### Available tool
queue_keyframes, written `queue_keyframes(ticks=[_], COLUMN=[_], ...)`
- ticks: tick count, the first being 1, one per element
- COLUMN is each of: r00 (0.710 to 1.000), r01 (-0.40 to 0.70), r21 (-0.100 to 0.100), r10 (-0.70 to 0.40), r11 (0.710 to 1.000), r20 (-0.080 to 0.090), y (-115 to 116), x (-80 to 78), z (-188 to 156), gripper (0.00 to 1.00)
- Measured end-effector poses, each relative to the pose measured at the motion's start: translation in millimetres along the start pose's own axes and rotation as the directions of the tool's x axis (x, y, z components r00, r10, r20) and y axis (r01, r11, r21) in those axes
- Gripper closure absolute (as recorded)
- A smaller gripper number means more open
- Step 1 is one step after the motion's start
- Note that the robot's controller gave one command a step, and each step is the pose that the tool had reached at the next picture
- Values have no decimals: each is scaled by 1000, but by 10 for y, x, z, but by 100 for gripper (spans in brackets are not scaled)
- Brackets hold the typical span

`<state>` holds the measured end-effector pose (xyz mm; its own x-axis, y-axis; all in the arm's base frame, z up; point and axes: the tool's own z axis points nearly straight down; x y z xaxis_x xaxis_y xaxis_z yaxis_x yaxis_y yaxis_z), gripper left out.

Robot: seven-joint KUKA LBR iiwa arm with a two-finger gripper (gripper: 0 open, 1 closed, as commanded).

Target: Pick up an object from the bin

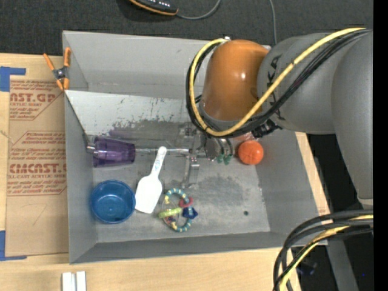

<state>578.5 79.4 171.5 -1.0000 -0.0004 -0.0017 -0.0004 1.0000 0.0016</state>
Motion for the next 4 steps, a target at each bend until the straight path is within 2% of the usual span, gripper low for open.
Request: queue_keyframes(ticks=[1, 2, 3, 4], r00=[1000, 999, 1000, 1000], r01=[0, 38, 27, 16], r21=[0, 0, -1, -2], r10=[0, -38, -27, -17], r11=[1000, 999, 1000, 1000], r20=[0, 0, 0, -8], y=[0, 171, 194, 404], x=[0, 412, 427, 612], z=[0, 635, 683, 981], gripper=[0, 0, 0, 0])
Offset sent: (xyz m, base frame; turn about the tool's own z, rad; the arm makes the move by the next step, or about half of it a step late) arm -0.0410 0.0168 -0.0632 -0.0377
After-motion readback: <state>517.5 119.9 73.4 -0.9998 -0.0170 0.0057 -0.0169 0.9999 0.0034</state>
